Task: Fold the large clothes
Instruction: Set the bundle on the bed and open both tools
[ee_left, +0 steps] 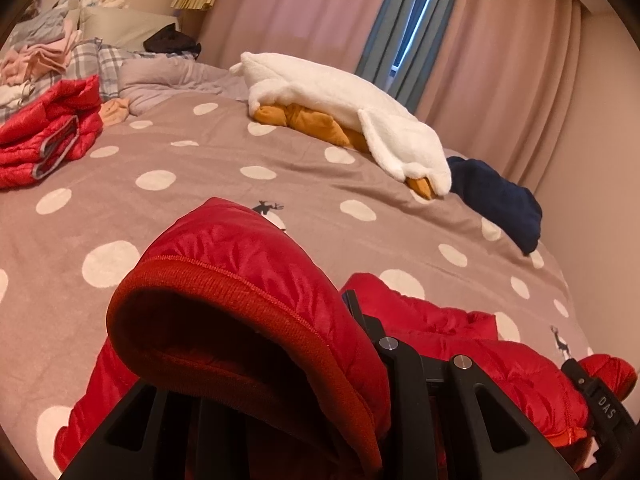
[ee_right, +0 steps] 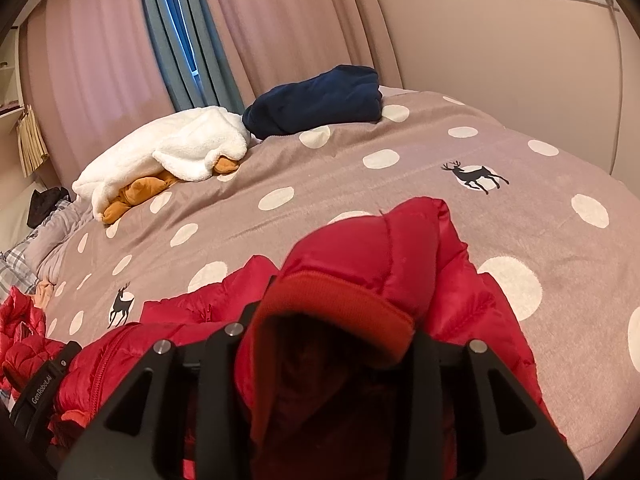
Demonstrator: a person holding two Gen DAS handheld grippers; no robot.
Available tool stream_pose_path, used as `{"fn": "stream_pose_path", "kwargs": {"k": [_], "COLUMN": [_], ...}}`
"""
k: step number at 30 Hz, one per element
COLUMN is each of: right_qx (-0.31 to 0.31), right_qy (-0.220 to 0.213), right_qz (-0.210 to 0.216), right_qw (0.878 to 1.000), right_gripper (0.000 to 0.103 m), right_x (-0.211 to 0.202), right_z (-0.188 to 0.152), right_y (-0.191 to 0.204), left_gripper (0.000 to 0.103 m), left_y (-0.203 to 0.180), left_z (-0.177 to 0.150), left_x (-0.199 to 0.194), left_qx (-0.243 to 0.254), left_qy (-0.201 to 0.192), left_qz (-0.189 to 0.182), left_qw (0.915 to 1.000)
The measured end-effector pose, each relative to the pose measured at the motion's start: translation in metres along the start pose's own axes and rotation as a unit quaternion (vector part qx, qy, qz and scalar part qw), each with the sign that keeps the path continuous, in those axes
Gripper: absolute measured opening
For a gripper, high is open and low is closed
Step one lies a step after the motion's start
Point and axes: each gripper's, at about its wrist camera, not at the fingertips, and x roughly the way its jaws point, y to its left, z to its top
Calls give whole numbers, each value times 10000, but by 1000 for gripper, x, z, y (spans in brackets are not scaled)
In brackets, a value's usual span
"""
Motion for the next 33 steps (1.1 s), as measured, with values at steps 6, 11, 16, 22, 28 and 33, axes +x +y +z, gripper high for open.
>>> {"fn": "stream_pose_path", "kwargs": {"k": [6, 11, 16, 22, 28, 33], "right_qx": [5, 7, 14, 27, 53, 66], "right_qy": [3, 12, 16, 14, -29, -95], "right_qz": [8, 0, 10, 11, 36, 43], "right_qw": [10000, 10000, 10000, 10000, 10000, 9999], "right_gripper": [41, 42, 46, 50, 62, 72], "right_x": [0, 0, 0, -1, -4, -7], "right_z": [1, 1, 0, 0, 0, 1], "right_y": [0, 0, 0, 0, 1, 2], "left_gripper": [26, 28, 34, 36, 43, 59], "left_y": [1, 1, 0, -1, -4, -6], "left_z": [-2, -3, -3, -2, -2, -4], "left_x": [0, -1, -1, 0, -4, -8], "left_qx": [24, 51, 85, 94, 136, 212], "left_qy": [-11, -2, 16, 20, -45, -188], "left_qz": [39, 71, 91, 107, 159, 284], "left_qw": [10000, 10000, 9999, 9999, 9998, 9992]}}
